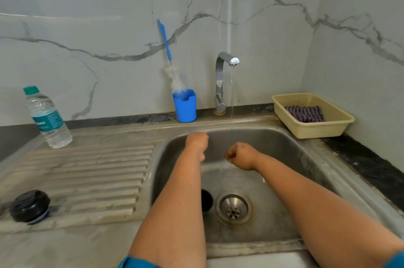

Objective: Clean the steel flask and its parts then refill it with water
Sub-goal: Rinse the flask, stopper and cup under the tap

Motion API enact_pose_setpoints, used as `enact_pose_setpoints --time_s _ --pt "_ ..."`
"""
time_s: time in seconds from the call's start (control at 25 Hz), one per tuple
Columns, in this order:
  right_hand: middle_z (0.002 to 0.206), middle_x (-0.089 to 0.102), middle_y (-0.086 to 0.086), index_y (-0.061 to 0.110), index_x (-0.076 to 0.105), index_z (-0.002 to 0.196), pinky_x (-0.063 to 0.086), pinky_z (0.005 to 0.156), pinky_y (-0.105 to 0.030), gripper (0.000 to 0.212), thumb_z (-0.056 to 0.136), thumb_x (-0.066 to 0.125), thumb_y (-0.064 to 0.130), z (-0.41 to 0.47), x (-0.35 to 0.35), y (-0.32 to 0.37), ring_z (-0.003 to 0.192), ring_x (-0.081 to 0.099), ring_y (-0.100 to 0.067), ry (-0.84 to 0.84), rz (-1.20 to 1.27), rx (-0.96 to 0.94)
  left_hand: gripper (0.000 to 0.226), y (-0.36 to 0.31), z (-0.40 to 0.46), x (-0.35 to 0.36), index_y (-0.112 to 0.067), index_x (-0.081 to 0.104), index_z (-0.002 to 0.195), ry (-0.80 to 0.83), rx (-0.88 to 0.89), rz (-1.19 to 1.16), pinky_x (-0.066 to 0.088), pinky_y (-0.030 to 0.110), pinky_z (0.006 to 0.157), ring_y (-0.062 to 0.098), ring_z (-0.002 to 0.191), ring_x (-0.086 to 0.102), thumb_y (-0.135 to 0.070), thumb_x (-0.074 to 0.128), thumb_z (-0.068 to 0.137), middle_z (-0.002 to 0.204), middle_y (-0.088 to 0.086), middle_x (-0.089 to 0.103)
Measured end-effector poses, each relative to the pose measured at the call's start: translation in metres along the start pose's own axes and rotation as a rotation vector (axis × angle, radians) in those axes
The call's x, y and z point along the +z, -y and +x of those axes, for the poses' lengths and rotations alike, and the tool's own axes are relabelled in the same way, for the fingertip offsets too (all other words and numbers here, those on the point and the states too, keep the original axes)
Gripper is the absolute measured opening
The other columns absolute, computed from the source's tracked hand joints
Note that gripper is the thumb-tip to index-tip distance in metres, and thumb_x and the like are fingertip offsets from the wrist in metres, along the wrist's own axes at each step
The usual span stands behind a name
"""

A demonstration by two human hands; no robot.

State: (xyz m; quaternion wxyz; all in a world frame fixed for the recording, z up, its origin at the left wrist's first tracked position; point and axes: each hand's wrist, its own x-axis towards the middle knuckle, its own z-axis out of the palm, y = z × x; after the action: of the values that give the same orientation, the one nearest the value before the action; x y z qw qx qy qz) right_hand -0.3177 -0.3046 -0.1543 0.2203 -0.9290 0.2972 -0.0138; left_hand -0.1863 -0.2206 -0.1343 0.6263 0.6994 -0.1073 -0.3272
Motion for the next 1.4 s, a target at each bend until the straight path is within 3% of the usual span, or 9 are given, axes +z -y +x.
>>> enact_pose_setpoints --time_s 0.12,0.2,0.32,0.6,0.76,0.96,1.2,1.32,1.4 --pt "0.12 0.066 0.001 0.018 0.068 0.12 0.042 0.089 -0.018 0.033 0.089 0.062 0.008 -0.009 0.016 0.026 0.109 0.06 -0.011 0.143 0.076 -0.05 0.015 -0.011 -0.006 -0.034 -0.003 0.063 0.101 0.052 -0.023 0.129 0.051 0.03 0.093 0.016 0.088 0.056 0.002 0.05 0.096 0.102 0.01 0.058" --pt "0.131 0.059 0.001 0.024 0.06 0.13 0.042 0.1 -0.025 0.044 0.087 0.068 0.019 -0.01 0.028 0.04 0.118 0.056 -0.017 0.267 -0.007 -0.111 0.02 -0.011 -0.011 -0.051 -0.003 0.062 0.109 0.066 -0.003 0.192 0.051 0.025 0.083 0.015 0.091 0.056 0.005 0.047 0.097 0.105 0.01 0.057" --pt "0.144 0.046 0.001 0.032 0.047 0.14 0.042 0.105 -0.036 0.068 0.079 0.077 0.034 -0.012 0.05 0.047 0.125 0.051 -0.023 0.468 -0.246 -0.072 0.02 -0.006 -0.023 -0.067 0.0 0.064 0.106 0.075 -0.03 0.241 0.051 0.028 0.095 0.02 0.104 0.058 0.008 0.049 0.095 0.11 0.011 0.057" --pt "0.136 0.052 -0.003 0.013 0.049 0.137 0.045 0.091 -0.03 0.065 0.081 0.076 0.033 -0.027 0.054 0.046 0.12 0.055 -0.026 0.587 -0.692 0.015 0.023 -0.005 -0.038 -0.059 -0.008 0.058 0.081 0.115 -0.054 0.24 0.049 0.026 0.097 0.018 0.102 0.055 0.009 0.052 0.094 0.11 0.011 0.056" --pt "0.133 0.054 -0.009 0.011 0.054 0.131 0.045 0.08 -0.028 0.057 0.083 0.074 0.032 -0.023 0.06 0.04 0.115 0.058 -0.025 0.531 -0.734 0.007 0.011 -0.002 -0.039 -0.047 -0.004 0.064 0.096 0.158 -0.062 0.253 0.048 0.027 0.1 0.019 0.106 0.056 0.004 0.056 0.095 0.114 0.011 0.058" --pt "0.104 0.064 -0.007 0.008 0.064 0.111 0.053 0.08 -0.031 0.043 0.079 0.074 0.035 -0.024 0.054 0.04 0.095 0.065 -0.025 0.48 -0.677 0.02 0.033 -0.007 -0.044 -0.041 0.001 0.059 0.127 0.193 -0.047 0.287 0.046 0.033 0.107 0.022 0.122 0.056 -0.006 0.06 0.095 0.126 0.012 0.06" --pt "0.115 0.061 -0.004 0.021 0.057 0.127 0.058 0.065 -0.025 0.052 0.081 0.067 0.042 -0.023 -0.013 -0.004 0.085 0.067 -0.017 -0.047 0.298 0.242 0.044 0.003 -0.035 -0.035 -0.002 0.055 0.131 0.101 -0.049 0.256 0.047 0.04 0.106 0.022 0.108 0.059 -0.019 0.067 0.093 0.129 0.011 0.059" --pt "0.123 0.057 -0.005 0.022 0.061 0.123 0.059 0.075 -0.032 0.041 0.084 0.067 0.035 -0.015 -0.026 -0.011 0.095 0.06 -0.018 -0.36 0.838 0.269 0.049 0.003 -0.039 -0.011 -0.008 0.051 0.136 0.119 -0.086 0.171 0.051 0.035 0.094 0.023 0.107 0.057 -0.031 0.064 0.095 0.131 0.013 0.056" --pt "0.124 0.058 -0.008 0.026 0.06 0.123 0.057 0.083 -0.037 0.041 0.083 0.067 0.033 -0.008 -0.027 -0.004 0.098 0.059 -0.02 -0.477 0.955 0.218 0.055 -0.001 -0.046 0.011 -0.01 0.048 0.137 0.189 -0.184 0.0 0.053 0.037 0.087 0.027 0.108 0.056 -0.045 0.057 0.097 0.133 0.016 0.053"
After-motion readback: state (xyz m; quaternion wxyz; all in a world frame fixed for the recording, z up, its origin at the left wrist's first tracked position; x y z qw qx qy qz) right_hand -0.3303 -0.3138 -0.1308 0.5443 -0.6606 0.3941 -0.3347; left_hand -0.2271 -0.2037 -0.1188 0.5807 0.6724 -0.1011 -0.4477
